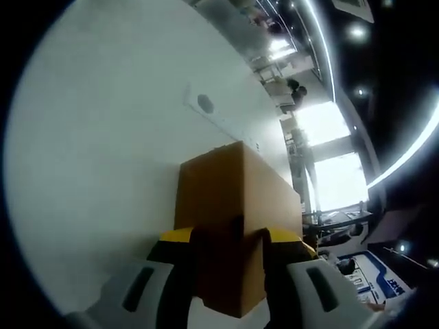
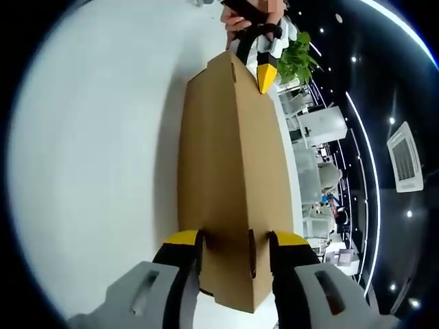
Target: Operate the shoe box by opening the lid, removing the specified soft item, and placing it in the target area until the item is outside and the box remains undamaged.
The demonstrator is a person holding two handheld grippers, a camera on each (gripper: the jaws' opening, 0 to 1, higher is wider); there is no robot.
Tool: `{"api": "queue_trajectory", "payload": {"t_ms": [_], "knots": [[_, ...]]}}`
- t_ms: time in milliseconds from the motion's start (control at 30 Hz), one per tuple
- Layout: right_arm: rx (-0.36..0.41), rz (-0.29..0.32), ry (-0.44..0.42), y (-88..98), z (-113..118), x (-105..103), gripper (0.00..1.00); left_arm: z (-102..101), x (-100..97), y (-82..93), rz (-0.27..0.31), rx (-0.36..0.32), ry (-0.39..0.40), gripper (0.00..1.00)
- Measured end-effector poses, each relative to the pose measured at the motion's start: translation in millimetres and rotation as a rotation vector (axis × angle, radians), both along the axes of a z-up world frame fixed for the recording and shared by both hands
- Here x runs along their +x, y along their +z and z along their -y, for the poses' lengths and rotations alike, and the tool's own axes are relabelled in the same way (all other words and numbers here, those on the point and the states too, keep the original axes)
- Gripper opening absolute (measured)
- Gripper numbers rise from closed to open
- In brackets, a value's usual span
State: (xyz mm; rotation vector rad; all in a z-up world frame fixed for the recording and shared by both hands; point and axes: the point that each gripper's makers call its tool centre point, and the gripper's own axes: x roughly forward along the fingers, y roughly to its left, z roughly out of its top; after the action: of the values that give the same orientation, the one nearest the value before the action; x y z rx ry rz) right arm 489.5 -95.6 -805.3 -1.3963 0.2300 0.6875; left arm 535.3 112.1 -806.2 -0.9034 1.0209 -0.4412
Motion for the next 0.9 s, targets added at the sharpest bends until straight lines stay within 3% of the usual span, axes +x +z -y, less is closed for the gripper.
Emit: {"api": "queue_trajectory", "payload": {"t_ms": [467,600,667,900], "knots": [[0.003,-0.005,-0.006,0.1,-0.4,0.1,0.39,0.2,-0.1,-2.6,-0.021,-0.010,-0.005,0.42],[0.003,-0.006,-0.008,0.1,-0.4,-0.2,0.39,4.8,-1.3,-6.5,-0.035,0.003,-0.013,0.48],[0.004,-0.007,-0.007,0.1,-0.3,-0.3,0.39,8.6,-2.0,-7.5,-0.013,0.033,-0.043,0.51],[0.004,-0.009,-0.009,-0.2,-0.1,-0.4,0.40,8.6,-3.2,-7.3,-0.006,0.043,-0.061,0.52]]}}
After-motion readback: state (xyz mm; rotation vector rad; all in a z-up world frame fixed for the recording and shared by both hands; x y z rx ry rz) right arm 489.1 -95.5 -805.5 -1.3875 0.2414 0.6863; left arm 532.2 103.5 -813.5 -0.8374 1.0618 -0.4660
